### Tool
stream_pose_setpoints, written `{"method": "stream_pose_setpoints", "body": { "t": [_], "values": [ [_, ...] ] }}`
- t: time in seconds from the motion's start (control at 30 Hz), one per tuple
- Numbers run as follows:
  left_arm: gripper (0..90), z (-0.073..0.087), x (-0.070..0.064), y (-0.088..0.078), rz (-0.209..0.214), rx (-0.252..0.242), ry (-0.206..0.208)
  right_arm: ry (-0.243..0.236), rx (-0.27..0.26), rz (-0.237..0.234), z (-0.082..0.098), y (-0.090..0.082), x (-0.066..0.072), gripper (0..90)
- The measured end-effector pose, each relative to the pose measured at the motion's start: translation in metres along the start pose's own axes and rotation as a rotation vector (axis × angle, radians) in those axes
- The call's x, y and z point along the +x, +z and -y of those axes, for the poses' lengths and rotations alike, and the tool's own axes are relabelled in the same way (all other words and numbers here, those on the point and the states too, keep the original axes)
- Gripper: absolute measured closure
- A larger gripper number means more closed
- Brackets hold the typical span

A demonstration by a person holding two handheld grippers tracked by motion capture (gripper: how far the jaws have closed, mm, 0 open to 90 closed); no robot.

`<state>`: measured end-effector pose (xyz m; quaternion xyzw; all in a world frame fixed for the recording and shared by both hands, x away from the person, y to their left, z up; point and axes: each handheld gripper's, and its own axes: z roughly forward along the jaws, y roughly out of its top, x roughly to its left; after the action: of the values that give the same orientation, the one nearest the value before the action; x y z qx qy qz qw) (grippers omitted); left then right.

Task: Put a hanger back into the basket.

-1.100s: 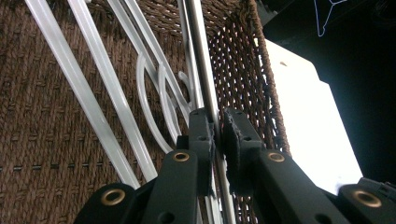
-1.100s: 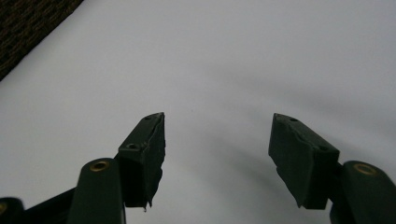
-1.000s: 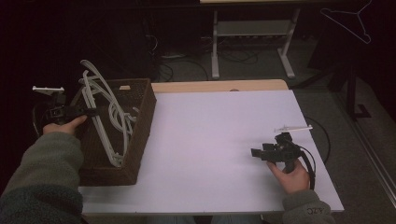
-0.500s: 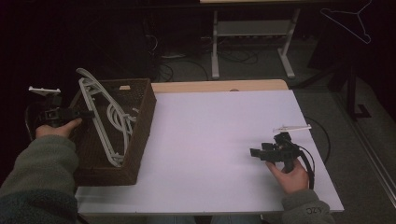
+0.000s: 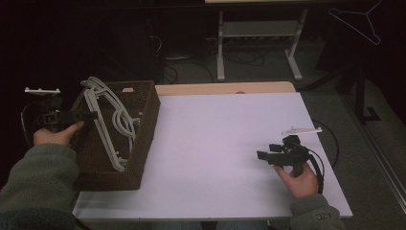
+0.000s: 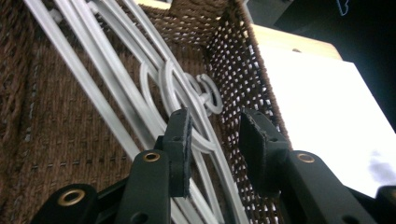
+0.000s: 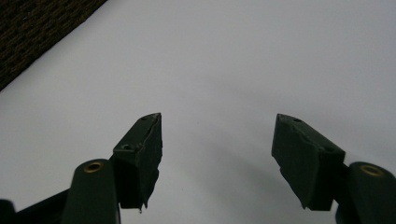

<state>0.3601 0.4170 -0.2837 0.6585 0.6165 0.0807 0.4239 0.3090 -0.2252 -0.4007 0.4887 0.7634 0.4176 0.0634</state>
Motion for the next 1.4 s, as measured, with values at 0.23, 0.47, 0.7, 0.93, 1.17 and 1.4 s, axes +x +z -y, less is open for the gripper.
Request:
{"method": "stream_pose_setpoints", "body": {
  "t": [0.23,0.47,0.7,0.93,1.17,1.4],
  "values": [
    [60.5,0.002,-0.011,-0.005,0.012,-0.02,0.04,-0.008,-0.011,0.0,0.0,-0.002,-0.001,30.9],
    [58.6,0.004,-0.02,-0.005,0.025,-0.029,0.069,-0.003,-0.013,0.0,-0.001,-0.003,-0.002,30.3],
    [57.5,0.007,-0.032,-0.004,0.047,-0.029,0.108,-0.011,-0.011,0.001,-0.001,-0.002,-0.002,30.2],
    [56.4,0.014,-0.045,-0.002,0.067,-0.036,0.142,-0.018,-0.019,0.007,-0.001,-0.005,0.0,29.9],
    [54.6,0.021,-0.057,-0.002,0.088,-0.044,0.173,-0.028,-0.023,0.011,-0.002,-0.007,0.003,29.5],
    [51.5,0.028,-0.069,0.001,0.098,-0.053,0.2,-0.039,-0.028,0.013,-0.003,-0.008,0.004,29.3]
  ]
}}
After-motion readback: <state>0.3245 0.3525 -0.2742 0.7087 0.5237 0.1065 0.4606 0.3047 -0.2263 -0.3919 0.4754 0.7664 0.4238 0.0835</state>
